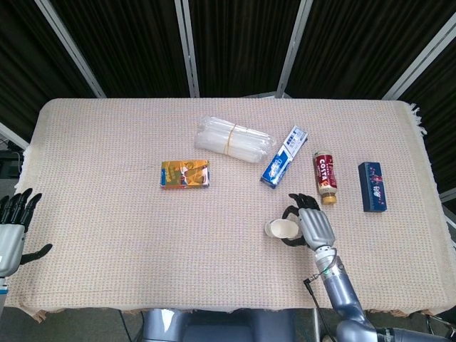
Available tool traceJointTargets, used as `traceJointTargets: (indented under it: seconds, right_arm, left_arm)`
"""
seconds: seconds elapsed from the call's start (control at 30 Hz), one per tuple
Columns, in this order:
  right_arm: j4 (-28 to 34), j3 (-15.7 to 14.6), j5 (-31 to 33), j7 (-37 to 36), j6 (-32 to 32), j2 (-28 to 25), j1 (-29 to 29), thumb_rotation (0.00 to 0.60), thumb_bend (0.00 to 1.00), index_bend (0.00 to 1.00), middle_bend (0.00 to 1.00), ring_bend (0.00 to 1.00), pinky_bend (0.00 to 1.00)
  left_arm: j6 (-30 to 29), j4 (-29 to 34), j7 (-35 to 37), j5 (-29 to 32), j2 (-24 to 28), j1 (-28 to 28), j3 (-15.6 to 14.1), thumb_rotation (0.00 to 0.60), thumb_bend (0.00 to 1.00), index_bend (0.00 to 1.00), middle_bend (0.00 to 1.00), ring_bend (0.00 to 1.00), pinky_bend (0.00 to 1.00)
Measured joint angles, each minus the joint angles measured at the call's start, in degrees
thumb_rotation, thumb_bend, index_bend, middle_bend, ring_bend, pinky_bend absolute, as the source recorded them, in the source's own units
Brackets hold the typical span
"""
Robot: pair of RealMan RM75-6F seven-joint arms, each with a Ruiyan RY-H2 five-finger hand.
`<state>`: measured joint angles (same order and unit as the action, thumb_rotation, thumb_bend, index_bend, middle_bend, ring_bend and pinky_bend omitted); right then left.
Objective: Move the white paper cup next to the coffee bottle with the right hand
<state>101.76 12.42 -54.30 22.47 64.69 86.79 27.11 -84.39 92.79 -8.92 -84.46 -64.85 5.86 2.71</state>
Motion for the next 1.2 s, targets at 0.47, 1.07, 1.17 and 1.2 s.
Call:
traceJointTargets:
  seconds: [0.47, 1.07, 1.17, 1.2]
  right_arm:
    - [-5.6, 0.6, 5.5, 0.3, -1.2, -0.1, 1.4, 0.600, 0.20, 0.48, 0.14, 0.00, 0.00]
    - [-3.9, -2.5, 9.6, 13.3, 5.7, -2.2, 2.3, 0.600, 0.17, 0.09, 0.00, 0.00, 0.00]
    - [-3.8, -3.1, 8.2, 14.0, 6.7, -1.3, 2.4, 0.600, 0.17, 0.17, 0.00, 0.00, 0.00]
    - [-4.0, -3.3, 7.4, 14.4, 7.5, -0.6, 2.5, 0.600, 0.17, 0.20, 0.00, 0.00, 0.00]
  left_arm:
    - [0.4, 0.2, 0.0, 0.1, 0.2, 0.2, 0.0, 0.600, 0.01, 0.00, 0.00, 0.00, 0.00]
    - [0.2, 0.2, 0.0, 0.1, 0.1, 0.2, 0.0, 0.600, 0.02, 0.00, 0.00, 0.00, 0.00]
    - [0.2, 0.2, 0.0, 0.1, 0.1, 0.2, 0.0, 0.600, 0.01, 0.00, 0.00, 0.00, 0.00]
    - [0.2, 0.2, 0.0, 0.1, 0.1, 0.2, 0.0, 0.600, 0.01, 0.00, 0.00, 0.00, 0.00]
